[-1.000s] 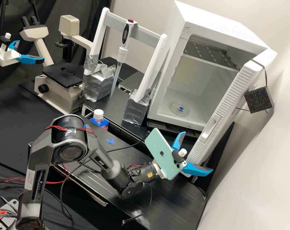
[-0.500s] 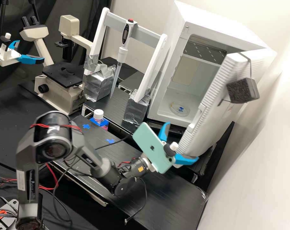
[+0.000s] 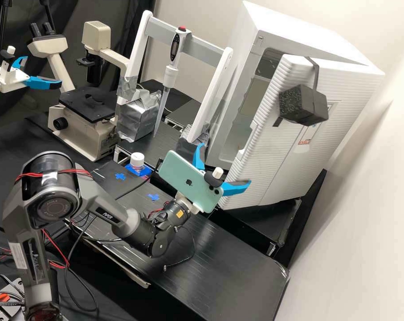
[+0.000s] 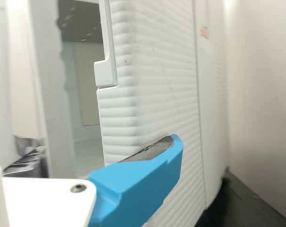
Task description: Close the door
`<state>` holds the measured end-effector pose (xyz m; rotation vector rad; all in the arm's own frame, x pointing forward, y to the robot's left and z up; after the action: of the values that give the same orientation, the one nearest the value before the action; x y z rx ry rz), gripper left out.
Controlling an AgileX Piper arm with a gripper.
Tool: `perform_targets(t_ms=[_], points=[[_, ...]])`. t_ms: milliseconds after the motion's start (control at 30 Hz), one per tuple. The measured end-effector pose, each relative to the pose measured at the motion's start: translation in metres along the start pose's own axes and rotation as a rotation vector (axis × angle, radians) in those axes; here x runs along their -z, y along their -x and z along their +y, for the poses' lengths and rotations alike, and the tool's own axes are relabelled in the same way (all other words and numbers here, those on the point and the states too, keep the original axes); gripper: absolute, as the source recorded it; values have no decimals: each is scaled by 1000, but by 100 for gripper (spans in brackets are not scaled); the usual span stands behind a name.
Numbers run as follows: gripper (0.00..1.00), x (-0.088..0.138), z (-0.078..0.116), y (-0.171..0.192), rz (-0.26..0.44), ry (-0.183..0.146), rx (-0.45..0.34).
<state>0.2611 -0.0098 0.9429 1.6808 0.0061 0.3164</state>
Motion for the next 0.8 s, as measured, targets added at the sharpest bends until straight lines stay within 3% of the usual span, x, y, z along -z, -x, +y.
perform_targets(t_ms=[467, 800], points=[[100, 31, -11, -28, 156, 26, 79], [100, 27, -20, -57, 202, 11, 116]])
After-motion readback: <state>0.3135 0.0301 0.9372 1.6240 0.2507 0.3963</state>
